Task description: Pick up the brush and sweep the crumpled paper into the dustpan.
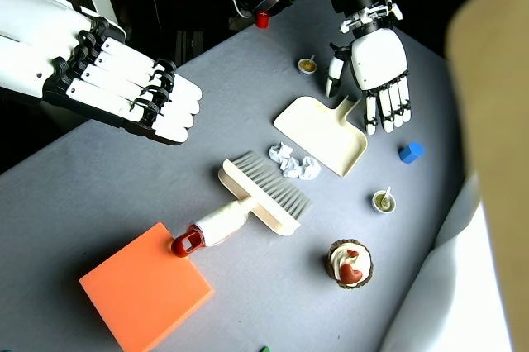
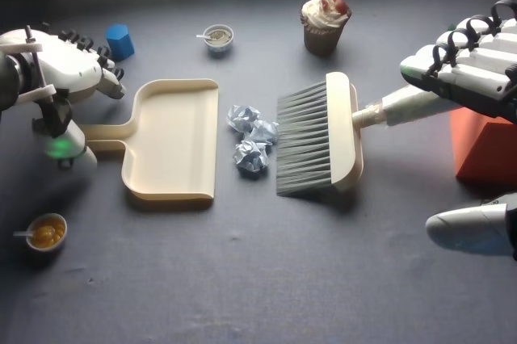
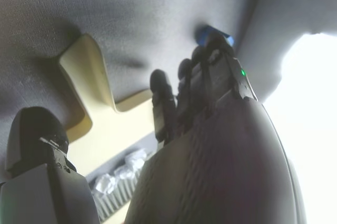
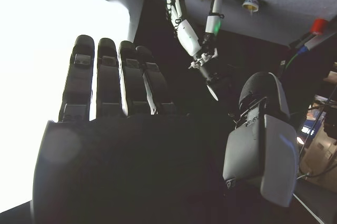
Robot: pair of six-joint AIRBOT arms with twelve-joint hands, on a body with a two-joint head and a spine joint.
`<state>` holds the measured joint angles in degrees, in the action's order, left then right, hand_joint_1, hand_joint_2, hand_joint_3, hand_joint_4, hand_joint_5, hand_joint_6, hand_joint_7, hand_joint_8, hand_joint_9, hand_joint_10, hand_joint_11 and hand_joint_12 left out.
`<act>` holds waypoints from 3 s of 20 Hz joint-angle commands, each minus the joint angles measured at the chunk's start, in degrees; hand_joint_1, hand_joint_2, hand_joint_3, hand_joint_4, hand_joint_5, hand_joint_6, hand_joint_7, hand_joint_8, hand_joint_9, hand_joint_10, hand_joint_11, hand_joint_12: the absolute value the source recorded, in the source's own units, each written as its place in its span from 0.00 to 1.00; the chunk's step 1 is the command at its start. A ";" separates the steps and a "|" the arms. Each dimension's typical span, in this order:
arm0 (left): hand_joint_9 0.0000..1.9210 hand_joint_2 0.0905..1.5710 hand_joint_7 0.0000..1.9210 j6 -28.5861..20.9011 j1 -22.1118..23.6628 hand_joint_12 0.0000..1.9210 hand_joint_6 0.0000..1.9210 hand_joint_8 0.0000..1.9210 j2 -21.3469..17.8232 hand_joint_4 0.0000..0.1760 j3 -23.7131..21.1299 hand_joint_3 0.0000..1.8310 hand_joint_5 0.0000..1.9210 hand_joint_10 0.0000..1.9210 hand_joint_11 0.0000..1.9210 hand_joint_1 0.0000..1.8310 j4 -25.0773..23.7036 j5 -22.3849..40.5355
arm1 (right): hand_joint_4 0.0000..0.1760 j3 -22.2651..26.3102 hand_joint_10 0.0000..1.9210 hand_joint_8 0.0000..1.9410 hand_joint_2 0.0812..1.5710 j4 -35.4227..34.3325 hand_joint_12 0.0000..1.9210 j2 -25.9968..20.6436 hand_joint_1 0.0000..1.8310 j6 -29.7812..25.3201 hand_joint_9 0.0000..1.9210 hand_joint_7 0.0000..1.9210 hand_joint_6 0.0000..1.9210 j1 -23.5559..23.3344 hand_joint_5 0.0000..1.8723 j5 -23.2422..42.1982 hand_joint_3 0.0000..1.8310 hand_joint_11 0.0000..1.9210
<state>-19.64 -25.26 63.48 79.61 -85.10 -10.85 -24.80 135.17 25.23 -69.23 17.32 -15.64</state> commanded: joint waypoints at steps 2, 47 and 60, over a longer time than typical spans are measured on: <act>0.06 0.58 0.07 -0.25 -0.06 0.01 0.00 0.00 0.15 0.37 -0.04 0.00 0.21 0.00 0.05 0.43 -1.44 -1.91 | 0.00 0.19 0.00 0.00 0.62 1.25 0.00 -0.30 0.00 -0.26 0.03 0.04 0.00 -0.68 0.02 -4.83 0.00 0.03; 0.10 0.69 0.16 -12.50 4.62 0.01 0.49 0.00 6.51 0.00 2.47 0.00 0.52 0.00 0.08 0.62 -14.07 -5.23 | 0.00 -0.54 0.00 0.00 0.71 2.05 0.01 7.35 0.50 16.40 0.02 0.01 0.00 4.86 0.00 -20.49 0.00 0.04; 0.10 0.67 0.18 -12.61 6.04 0.00 0.45 0.00 7.02 0.00 6.07 0.00 0.55 0.00 0.07 0.62 -16.56 -4.14 | 0.00 -5.71 0.01 0.00 0.62 -0.95 0.02 27.04 0.63 36.48 0.08 0.08 0.00 14.67 0.04 -51.92 0.00 0.09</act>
<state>-32.64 -19.90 70.65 85.23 -99.66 -12.29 -30.46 129.82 52.77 -33.26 32.47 -59.88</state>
